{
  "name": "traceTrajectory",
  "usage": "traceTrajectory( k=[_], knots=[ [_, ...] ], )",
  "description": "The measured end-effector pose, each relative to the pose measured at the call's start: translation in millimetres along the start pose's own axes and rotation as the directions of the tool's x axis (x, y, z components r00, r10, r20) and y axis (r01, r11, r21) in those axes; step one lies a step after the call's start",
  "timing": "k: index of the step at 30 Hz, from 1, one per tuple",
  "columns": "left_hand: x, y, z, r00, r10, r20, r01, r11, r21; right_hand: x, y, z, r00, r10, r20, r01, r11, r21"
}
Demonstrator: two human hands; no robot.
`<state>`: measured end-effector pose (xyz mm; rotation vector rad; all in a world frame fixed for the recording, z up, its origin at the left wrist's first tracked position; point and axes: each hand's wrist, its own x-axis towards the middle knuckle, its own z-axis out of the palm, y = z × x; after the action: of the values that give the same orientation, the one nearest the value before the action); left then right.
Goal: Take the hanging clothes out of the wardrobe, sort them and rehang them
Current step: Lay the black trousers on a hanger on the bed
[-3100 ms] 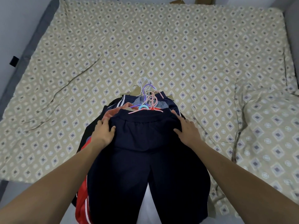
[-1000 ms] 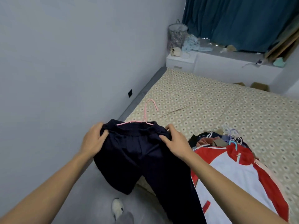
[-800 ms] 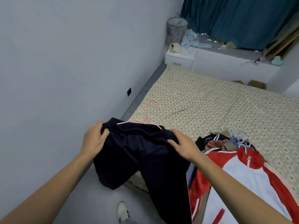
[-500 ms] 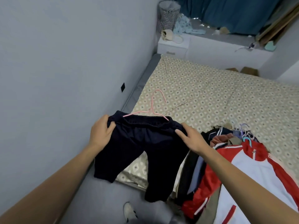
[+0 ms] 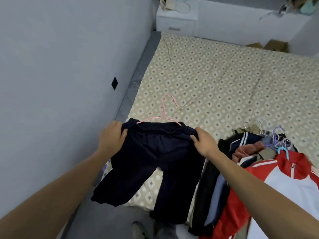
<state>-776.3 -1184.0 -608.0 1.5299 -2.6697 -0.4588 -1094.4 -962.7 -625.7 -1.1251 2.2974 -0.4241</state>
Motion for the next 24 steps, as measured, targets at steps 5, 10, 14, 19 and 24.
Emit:
traceTrajectory(
  k=[5,10,14,19,24],
  knots=[
    [86.0,10.4,65.6,0.994,-0.019,0.103,0.018,1.0,0.013,92.4,40.7,38.1,0.998,0.063,0.013,-0.063,0.998,-0.017],
    [145.6,10.8,121.6,0.982,-0.059,0.179,0.071,0.996,-0.06,154.1,71.8,71.3,0.991,0.125,0.053,-0.128,0.991,0.04],
    [154.5,19.5,138.7,0.966,-0.067,0.252,0.078,0.996,-0.034,161.1,92.9,83.7,0.986,0.125,0.113,-0.125,0.992,-0.007],
    [122.1,42.5,118.6,0.964,0.012,0.265,-0.01,1.0,-0.009,123.1,90.5,62.4,0.988,0.134,0.079,-0.133,0.991,-0.018],
    [76.9,85.9,72.2,0.963,0.143,0.227,-0.144,0.989,-0.011,52.3,67.7,21.9,0.996,0.09,-0.015,-0.09,0.996,-0.027]
  ],
)
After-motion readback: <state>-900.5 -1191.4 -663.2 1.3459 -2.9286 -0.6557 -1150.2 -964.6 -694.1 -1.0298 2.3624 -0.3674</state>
